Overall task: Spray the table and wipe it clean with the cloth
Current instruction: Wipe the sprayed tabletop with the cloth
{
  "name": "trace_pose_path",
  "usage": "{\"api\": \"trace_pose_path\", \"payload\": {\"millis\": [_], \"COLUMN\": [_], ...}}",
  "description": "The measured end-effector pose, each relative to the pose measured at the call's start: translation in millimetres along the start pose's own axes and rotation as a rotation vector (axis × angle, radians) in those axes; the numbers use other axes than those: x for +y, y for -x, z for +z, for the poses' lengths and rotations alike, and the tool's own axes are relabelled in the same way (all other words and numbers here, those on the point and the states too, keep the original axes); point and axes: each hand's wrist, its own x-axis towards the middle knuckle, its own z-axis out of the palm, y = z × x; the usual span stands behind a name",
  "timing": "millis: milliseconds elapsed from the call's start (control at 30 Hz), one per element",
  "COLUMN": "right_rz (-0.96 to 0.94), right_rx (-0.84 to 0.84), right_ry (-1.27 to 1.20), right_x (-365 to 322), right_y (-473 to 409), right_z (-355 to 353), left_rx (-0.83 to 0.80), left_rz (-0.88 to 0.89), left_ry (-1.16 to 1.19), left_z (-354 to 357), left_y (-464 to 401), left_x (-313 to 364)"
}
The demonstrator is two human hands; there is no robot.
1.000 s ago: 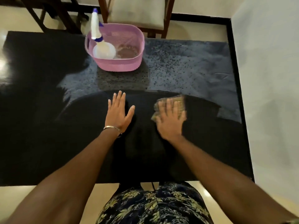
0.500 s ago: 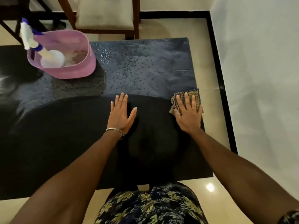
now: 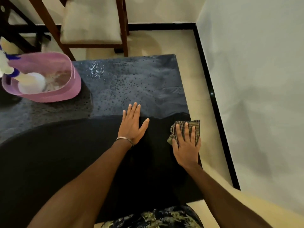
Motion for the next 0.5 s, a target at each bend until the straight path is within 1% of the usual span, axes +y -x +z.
{"api": "trace_pose_path", "payload": {"millis": [167, 500], "right_rz": [0.001, -0.059], "right_rx": [0.023, 0.063], "right_ry": [-0.003, -0.017], "right_x": [-13.0, -70.1], "right_y": [-38.6, -229.5], "right_z": [-6.0, -52.5], "left_rx": [-0.022, 0.060], "left_rz": [0.058, 0.054], "left_ry": [-0.007, 0.027], "left_z": [-5.5, -27.3], "left_y": [-42.8, -135.7], "left_x": [-6.4, -40.7]}}
